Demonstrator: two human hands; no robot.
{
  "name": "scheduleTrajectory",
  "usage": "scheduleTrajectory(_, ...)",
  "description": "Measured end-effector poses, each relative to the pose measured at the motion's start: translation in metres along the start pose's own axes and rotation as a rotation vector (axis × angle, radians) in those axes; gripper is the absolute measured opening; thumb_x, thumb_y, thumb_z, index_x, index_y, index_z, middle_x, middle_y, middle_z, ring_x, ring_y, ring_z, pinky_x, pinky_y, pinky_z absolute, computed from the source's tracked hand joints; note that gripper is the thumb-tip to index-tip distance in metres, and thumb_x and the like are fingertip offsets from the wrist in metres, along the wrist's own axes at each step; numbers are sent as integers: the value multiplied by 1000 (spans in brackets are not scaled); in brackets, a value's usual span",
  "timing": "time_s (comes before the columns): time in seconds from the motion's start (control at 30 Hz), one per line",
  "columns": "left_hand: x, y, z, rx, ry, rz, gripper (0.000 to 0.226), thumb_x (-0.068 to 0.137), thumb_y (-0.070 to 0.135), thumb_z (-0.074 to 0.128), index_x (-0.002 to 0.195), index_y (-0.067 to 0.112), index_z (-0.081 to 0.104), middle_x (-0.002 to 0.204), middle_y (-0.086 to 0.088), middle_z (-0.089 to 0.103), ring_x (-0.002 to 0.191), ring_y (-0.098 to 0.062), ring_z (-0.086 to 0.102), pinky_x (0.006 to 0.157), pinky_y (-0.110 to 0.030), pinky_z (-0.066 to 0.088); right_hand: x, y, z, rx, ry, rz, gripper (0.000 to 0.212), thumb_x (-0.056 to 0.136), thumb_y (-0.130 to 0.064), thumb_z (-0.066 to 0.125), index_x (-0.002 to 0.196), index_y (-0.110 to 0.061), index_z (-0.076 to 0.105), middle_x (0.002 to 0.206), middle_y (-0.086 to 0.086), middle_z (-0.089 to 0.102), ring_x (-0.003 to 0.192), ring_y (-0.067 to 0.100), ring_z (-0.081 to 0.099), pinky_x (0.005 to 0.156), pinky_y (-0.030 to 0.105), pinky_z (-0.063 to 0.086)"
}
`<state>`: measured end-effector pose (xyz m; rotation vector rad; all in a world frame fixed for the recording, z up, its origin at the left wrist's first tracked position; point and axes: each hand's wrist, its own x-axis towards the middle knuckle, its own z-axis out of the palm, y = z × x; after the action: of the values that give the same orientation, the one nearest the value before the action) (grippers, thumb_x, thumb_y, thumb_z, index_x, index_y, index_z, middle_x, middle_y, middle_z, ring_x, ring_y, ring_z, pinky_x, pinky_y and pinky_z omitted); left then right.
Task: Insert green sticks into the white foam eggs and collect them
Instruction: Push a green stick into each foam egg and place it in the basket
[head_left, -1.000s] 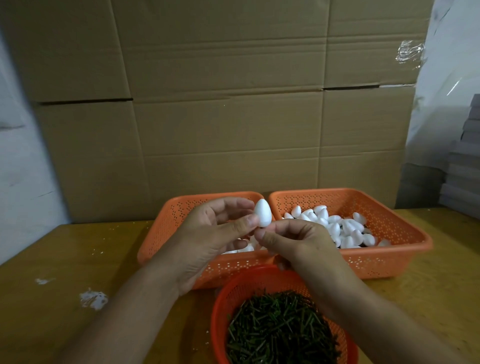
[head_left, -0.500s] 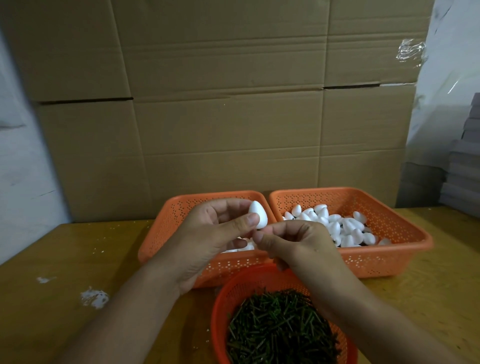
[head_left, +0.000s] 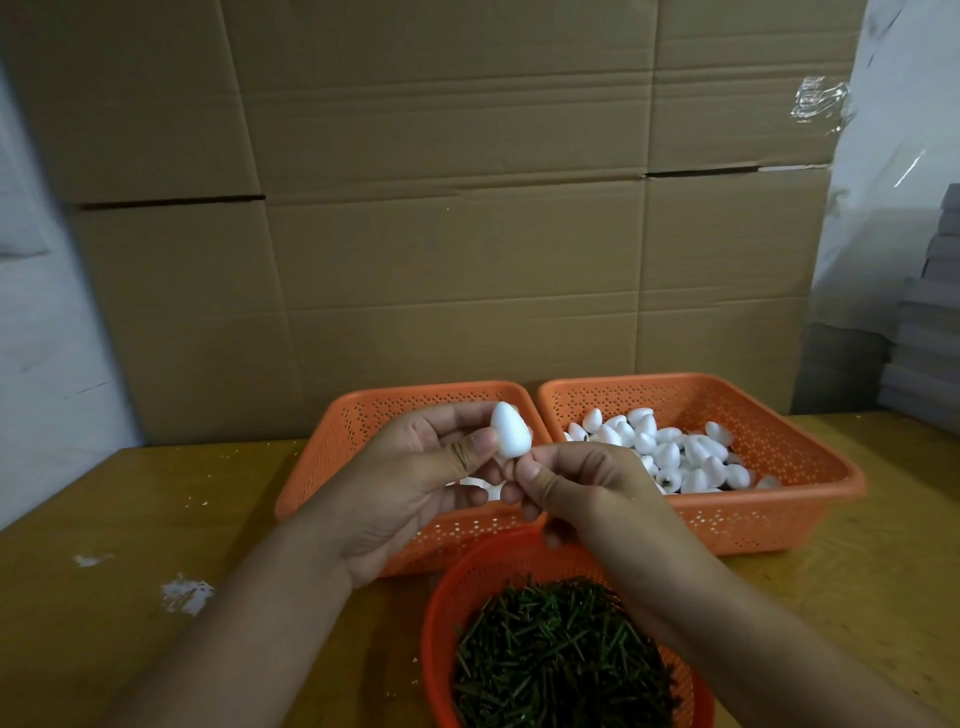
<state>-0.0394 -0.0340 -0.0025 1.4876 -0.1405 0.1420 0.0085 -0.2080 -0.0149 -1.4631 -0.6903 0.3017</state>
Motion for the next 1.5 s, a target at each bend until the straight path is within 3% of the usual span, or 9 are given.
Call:
scheduleTrajectory(0.17, 0, 1, 1, 7, 9, -8, 35, 79, 31, 80, 112, 18, 76, 100, -14, 68, 84, -16, 63, 75, -29, 52, 1, 2, 0, 18, 2, 16, 26, 97, -14, 60, 75, -15, 74, 67, -7, 67, 60, 1, 56, 52, 16, 42)
scheduleTrajectory(0.4, 0, 5, 2, 21, 86, 77, 40, 67, 30, 85, 106, 26, 77, 99, -3, 76, 78, -11, 70, 65, -21, 54, 2, 3, 2, 55, 121, 12, 22, 92, -20, 67, 73, -18, 78, 63, -7, 67, 51, 0, 53, 49, 16, 41)
scheduleTrajectory(0.5, 0, 4, 4, 134, 119, 116, 33, 73, 25, 86, 104, 28, 76, 107, -2, 76, 81, -12, 71, 67, -21, 54, 1, 3, 4, 65, 141, 10, 20, 91, -20, 68, 75, -16, 79, 62, -6, 67, 50, 1, 52, 48, 15, 41)
scheduleTrajectory(0.63, 0, 2, 8, 206, 170, 178, 34, 75, 20, 80, 108, 18, 73, 104, -2, 76, 82, -15, 73, 66, -20, 55, -1, 4, 5, 61, 153, -7, 19, 90, -22, 69, 76, -13, 78, 60, -8, 66, 49, -1, 51, 48, 13, 40)
scheduleTrajectory(0.73, -1, 0, 10, 185, 165, 197, 33, 77, 16, 79, 109, 14, 71, 103, -4, 76, 80, -16, 73, 66, -21, 54, -2, 4, 5, 59, 152, -22, 20, 90, -24, 69, 74, -16, 78, 60, -9, 65, 50, 0, 51, 48, 13, 40)
scheduleTrajectory(0.9, 0, -1, 11, 158, 157, 177, 29, 74, 22, 80, 102, 25, 74, 102, -4, 75, 74, -14, 71, 67, -23, 55, -1, 3, 5, 68, 138, -26, 18, 83, -31, 70, 72, -19, 79, 61, -8, 66, 51, 1, 50, 49, 14, 41)
scheduleTrajectory(1.07, 1, -3, 10, 123, 149, 151, 34, 75, 23, 80, 107, 21, 73, 100, -4, 75, 72, -13, 67, 67, -23, 54, 0, 4, 1, 31, 132, -40, 20, 91, -24, 68, 76, -17, 79, 65, -4, 68, 55, 5, 51, 51, 16, 42)
scheduleTrajectory(1.37, 2, -5, 10, 155, 142, 167, 26, 78, 24, 79, 102, 32, 75, 103, -3, 75, 74, -12, 67, 70, -25, 55, 1, 8, -1, 10, 132, -60, 19, 90, -29, 68, 77, -20, 80, 67, -2, 70, 59, 7, 53, 52, 17, 43)
scheduleTrajectory(1.5, 2, -4, 8, 156, 134, 134, 32, 79, 26, 82, 110, 26, 73, 104, -3, 75, 77, -14, 67, 71, -26, 55, 2, 8, -2, 13, 123, -44, 19, 91, -28, 68, 79, -18, 80, 68, -2, 70, 59, 7, 53, 52, 19, 43)
